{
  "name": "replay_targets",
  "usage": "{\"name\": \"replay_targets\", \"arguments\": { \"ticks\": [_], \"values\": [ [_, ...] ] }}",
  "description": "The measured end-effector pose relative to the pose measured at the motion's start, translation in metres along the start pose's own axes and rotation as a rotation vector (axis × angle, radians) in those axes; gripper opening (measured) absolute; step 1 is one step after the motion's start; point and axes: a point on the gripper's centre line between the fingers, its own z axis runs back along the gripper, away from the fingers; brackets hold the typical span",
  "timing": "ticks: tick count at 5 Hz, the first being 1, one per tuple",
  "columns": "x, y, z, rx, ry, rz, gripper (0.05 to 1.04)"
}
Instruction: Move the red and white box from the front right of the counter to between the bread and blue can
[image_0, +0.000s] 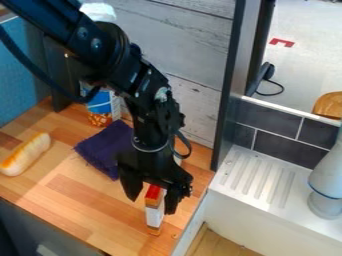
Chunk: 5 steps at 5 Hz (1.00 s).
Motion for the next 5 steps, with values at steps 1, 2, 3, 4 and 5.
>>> {"name": "replay_targets", "arguments": {
  "ticks": [1,2,3,4,5],
  "values": [
    [0.001,-0.001,-0.004,-0.004,-0.002,0.036,0.677],
    [0.0,0.0,-0.004,0.003,0.004,0.048,0.432],
    [0.003,0.002,0.013,0.011,-0.016,0.05,0.402],
    [0.012,0.008,0.042,0.0,-0.079,0.039,0.402],
    [0.018,0.036,0.073,0.01,-0.137,0.111,0.402]
  ]
}}
